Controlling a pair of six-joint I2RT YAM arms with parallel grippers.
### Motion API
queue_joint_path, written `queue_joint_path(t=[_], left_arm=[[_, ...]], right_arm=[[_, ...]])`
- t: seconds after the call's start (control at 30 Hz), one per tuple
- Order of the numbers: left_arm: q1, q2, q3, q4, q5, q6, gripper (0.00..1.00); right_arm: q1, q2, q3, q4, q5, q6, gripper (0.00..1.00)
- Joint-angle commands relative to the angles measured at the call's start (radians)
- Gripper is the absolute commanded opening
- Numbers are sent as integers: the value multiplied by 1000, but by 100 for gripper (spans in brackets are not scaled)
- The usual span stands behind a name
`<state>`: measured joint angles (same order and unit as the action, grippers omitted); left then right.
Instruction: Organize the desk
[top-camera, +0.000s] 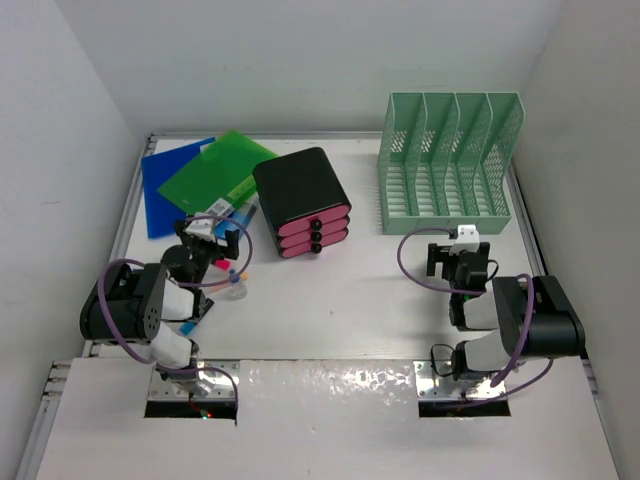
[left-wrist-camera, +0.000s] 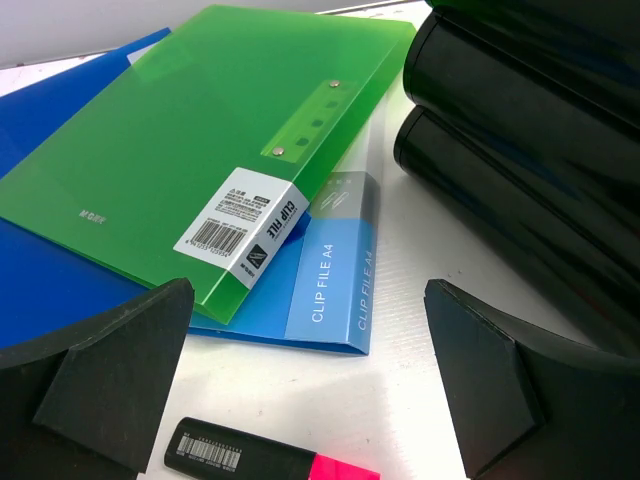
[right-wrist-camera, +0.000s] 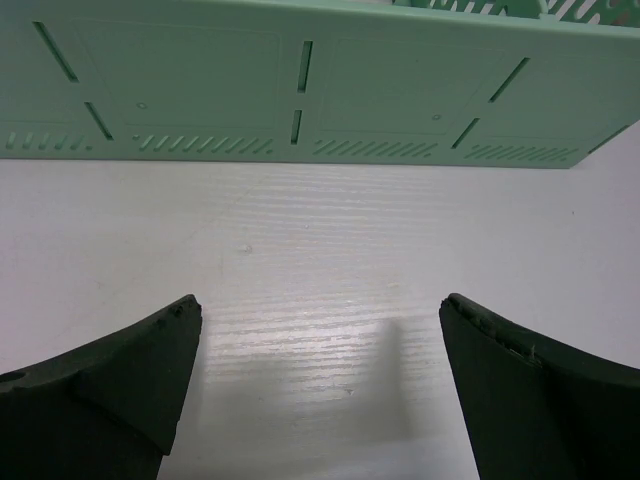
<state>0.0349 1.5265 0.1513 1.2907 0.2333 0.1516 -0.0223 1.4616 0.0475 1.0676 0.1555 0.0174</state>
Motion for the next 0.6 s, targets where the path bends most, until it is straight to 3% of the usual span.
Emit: queue_joint_path(t=[0.0, 0.17, 0.3, 0.33, 0.43, 0.57], left_arm=[[11, -9, 10, 78, 15, -9, 100], [28, -34, 24, 46, 46, -15, 99], [68, -54, -10, 127, 58, -84, 100], [107, -139, 14, -49, 134, -95, 100], [131, -330, 141, -320, 169, -43, 100], [134, -512, 246, -574, 219, 51, 99]], right_arm=[[7, -1, 23, 40, -8, -10, 99], [5, -70, 15, 2, 0, -10, 99], [5, -305, 41, -246, 16, 54, 99], [4, -384, 55, -267, -38, 100, 99], [5, -516, 132, -421, -152, 107, 99], [10, -612, 370, -876, -162, 179, 88]])
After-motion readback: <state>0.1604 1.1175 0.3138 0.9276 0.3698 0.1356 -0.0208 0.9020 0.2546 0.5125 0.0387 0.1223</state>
